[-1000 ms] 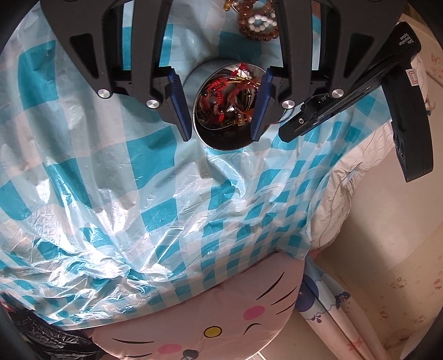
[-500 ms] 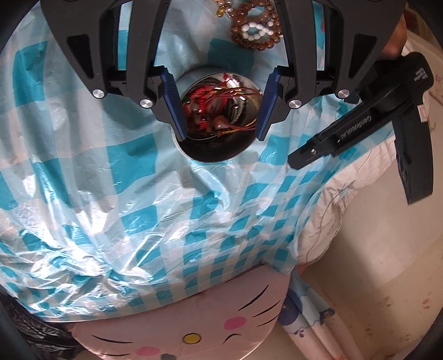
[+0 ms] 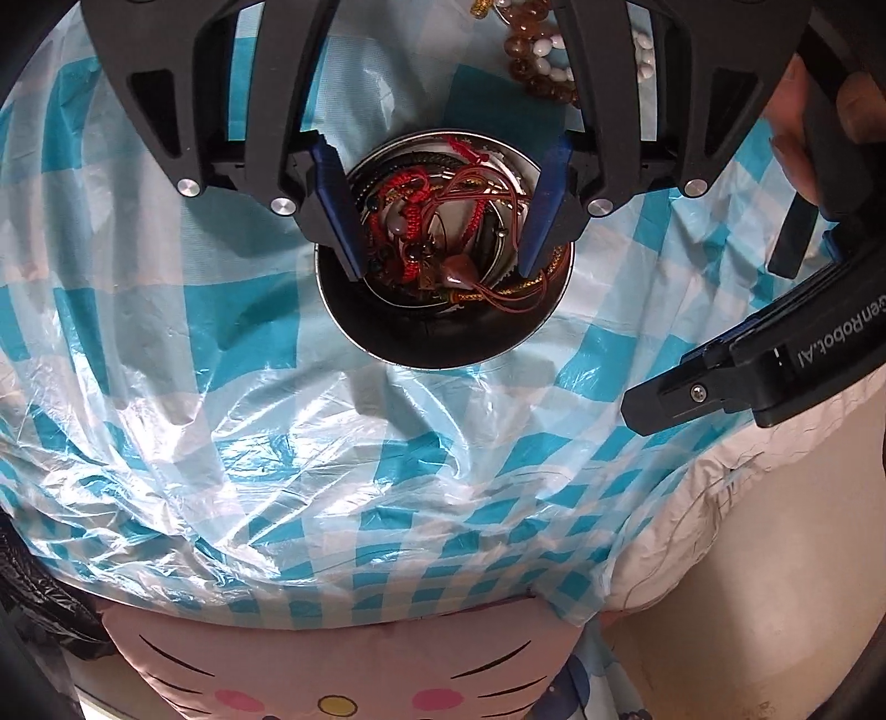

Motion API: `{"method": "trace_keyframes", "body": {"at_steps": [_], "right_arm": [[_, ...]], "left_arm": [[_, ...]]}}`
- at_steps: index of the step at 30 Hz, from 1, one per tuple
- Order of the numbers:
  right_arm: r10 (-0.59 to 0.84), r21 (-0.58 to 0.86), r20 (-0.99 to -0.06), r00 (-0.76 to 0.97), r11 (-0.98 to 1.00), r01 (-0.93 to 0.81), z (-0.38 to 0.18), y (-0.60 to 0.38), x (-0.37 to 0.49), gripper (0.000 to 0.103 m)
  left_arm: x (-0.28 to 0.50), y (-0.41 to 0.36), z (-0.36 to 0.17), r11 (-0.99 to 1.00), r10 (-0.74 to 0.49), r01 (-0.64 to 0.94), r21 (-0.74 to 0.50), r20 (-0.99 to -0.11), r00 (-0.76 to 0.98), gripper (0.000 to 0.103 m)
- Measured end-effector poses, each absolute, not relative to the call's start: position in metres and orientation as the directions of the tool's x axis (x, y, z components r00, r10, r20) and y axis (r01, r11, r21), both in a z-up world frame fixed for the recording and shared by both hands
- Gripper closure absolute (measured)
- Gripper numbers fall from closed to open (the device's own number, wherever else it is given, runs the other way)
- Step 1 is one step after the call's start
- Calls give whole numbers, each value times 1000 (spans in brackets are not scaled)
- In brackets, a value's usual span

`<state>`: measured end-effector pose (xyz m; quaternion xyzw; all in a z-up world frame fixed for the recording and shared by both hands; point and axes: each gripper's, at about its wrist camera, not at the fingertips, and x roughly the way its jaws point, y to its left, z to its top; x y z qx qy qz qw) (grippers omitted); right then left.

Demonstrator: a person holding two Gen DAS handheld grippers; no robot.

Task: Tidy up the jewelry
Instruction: 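Move both tools back over the amber, white and pearl bracelets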

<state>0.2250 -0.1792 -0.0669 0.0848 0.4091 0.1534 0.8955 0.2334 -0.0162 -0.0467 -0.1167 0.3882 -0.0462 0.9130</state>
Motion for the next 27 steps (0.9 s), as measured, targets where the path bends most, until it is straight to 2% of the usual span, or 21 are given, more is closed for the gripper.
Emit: {"method": "trace_keyframes", "body": {"at_steps": [5, 7, 12, 27], "right_arm": [[344, 302, -657, 671, 935, -184, -48, -197, 211, 49], [327, 302, -652, 684, 940, -161, -42, -206, 203, 48], [300, 330, -652, 697, 939, -95, -33, -230, 187, 43], [295, 353, -627, 721, 933, -75, -25, -249, 114, 41]], "left_arm": [[221, -29, -39, 990, -116, 26, -141, -688, 716, 44], [211, -34, -34, 995, -89, 38, -89, -673, 734, 35], [186, -47, -24, 997, -34, 67, 26, -642, 766, 24], [125, -54, -21, 992, -18, 92, 88, -617, 787, 12]]}}
